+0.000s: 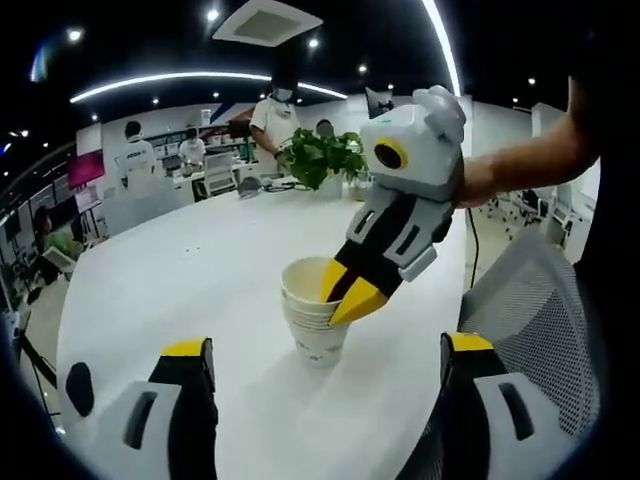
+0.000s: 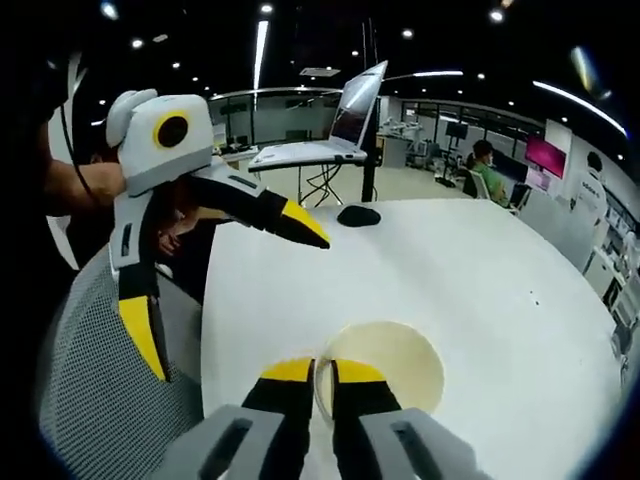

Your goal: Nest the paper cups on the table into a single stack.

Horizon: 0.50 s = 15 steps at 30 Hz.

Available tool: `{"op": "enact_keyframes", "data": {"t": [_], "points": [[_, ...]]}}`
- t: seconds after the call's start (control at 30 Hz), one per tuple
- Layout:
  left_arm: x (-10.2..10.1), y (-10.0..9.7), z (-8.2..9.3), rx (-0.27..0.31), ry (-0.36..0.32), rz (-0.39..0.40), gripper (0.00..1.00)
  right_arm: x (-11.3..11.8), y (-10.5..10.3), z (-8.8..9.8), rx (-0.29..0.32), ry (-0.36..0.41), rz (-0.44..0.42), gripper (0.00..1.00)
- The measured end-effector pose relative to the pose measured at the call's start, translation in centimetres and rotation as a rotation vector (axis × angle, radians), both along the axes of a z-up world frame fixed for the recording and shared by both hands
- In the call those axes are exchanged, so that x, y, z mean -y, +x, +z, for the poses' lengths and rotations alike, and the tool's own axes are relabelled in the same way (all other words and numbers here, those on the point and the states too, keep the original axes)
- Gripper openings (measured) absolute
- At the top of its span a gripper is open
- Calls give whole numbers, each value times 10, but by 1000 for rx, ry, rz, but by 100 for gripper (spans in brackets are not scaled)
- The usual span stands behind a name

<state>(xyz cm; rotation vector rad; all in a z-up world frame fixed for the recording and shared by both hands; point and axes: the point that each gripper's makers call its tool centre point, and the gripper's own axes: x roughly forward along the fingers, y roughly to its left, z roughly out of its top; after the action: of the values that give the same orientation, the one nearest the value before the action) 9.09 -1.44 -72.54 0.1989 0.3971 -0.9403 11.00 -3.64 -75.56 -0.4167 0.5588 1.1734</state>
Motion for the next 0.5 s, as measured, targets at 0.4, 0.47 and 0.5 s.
{"op": "enact_keyframes", "data": {"t": [0.4,0.47,0.5], "points": [[6,6,-4,0,-5,1,93,7,16,38,87,162,-127,17],[8,8,-7,2,-3,-2,93,12,21,44,102,187,-163,25],[9,9,-8,3,2,-3,92,14,23,47,107,200,-183,31]]}}
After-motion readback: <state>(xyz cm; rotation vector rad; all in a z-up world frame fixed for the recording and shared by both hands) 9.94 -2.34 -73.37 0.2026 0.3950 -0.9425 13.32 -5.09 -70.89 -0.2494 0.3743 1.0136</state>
